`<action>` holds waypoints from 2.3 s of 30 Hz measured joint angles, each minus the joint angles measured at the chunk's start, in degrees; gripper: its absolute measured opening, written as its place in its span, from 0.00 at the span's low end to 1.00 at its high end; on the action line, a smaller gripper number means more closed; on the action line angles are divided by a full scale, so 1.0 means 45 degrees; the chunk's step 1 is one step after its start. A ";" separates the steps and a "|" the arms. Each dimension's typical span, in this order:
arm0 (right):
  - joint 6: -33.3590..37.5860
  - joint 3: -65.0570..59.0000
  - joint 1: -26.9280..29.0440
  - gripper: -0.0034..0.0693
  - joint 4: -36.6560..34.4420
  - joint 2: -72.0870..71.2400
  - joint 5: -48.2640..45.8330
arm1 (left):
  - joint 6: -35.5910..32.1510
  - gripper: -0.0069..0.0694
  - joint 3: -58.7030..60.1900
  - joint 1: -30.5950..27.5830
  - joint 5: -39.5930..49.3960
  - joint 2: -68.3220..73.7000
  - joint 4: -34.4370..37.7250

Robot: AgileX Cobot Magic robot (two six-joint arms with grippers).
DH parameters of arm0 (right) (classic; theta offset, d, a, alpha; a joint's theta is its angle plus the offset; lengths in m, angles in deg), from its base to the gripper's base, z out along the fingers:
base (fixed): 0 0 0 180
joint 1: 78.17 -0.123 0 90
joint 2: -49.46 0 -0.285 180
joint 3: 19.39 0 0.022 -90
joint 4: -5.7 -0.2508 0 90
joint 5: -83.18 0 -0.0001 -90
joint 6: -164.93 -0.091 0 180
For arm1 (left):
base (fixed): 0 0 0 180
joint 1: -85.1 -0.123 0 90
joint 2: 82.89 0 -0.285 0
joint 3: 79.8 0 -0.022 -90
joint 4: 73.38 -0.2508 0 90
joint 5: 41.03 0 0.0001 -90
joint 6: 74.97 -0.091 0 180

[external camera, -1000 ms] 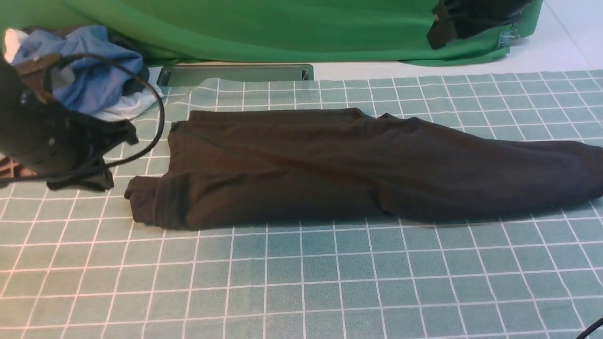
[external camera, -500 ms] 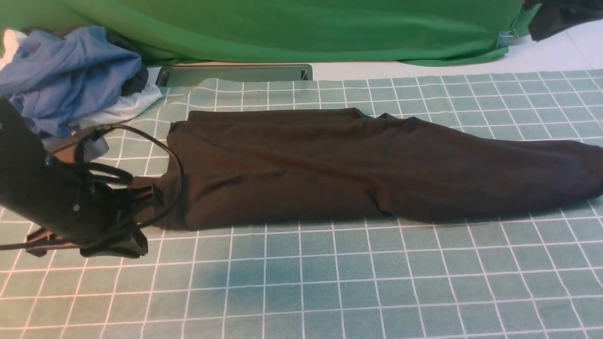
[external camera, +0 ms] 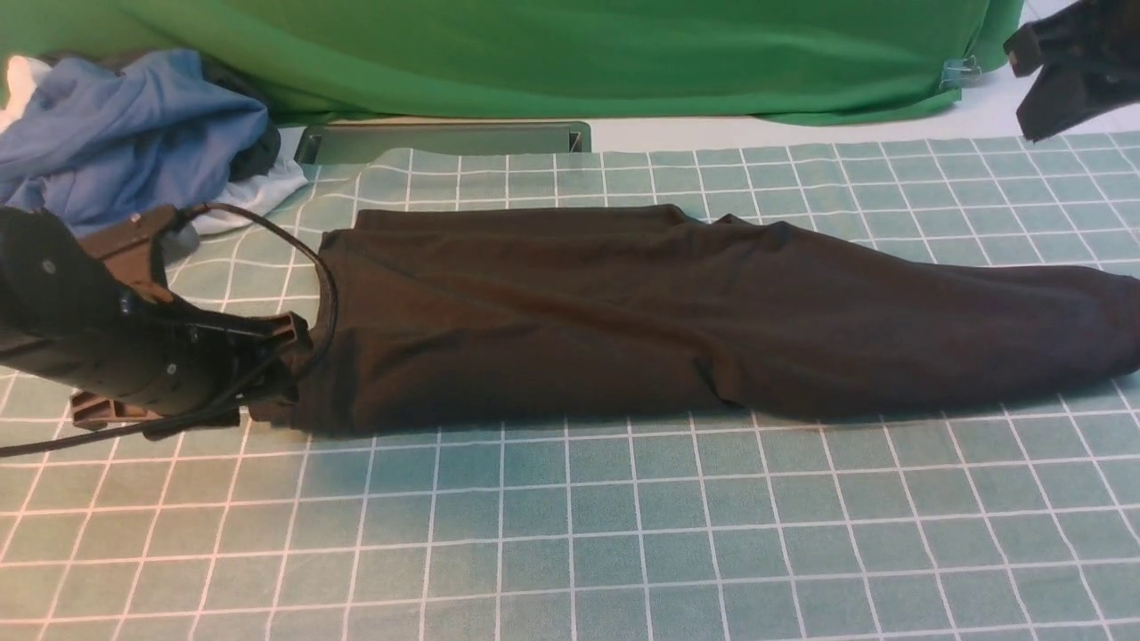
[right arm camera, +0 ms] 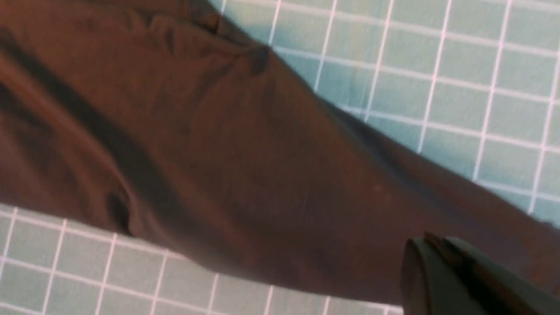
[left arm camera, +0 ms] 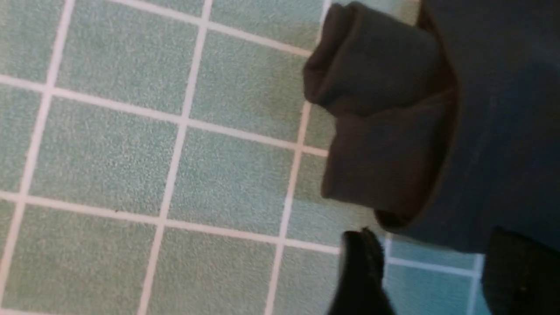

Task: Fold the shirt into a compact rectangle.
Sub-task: 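Pull the folded dark garment lengthwise by its ends to straighten it flat on the table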

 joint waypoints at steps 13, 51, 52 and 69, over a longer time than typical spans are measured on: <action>0.0228 -0.1332 0.0000 0.10 -0.0031 0.0000 -0.0015 | -0.0778 0.78 0.0000 0.0161 -0.1644 0.1115 0.0139; 0.0225 -0.1342 0.0063 0.20 0.1302 0.0000 -0.0004 | -0.0365 0.13 -0.0011 -0.1122 0.2735 -0.1114 -0.2817; 0.0204 -0.1342 0.0063 0.22 0.1134 0.0000 0.0047 | -0.0365 0.13 -0.0011 -0.1124 0.2693 -0.1114 -0.2850; -0.1126 -0.1342 0.1513 0.90 0.2215 0.2319 0.0030 | -0.0365 0.13 -0.0011 -0.1166 0.2693 -0.1114 -0.2966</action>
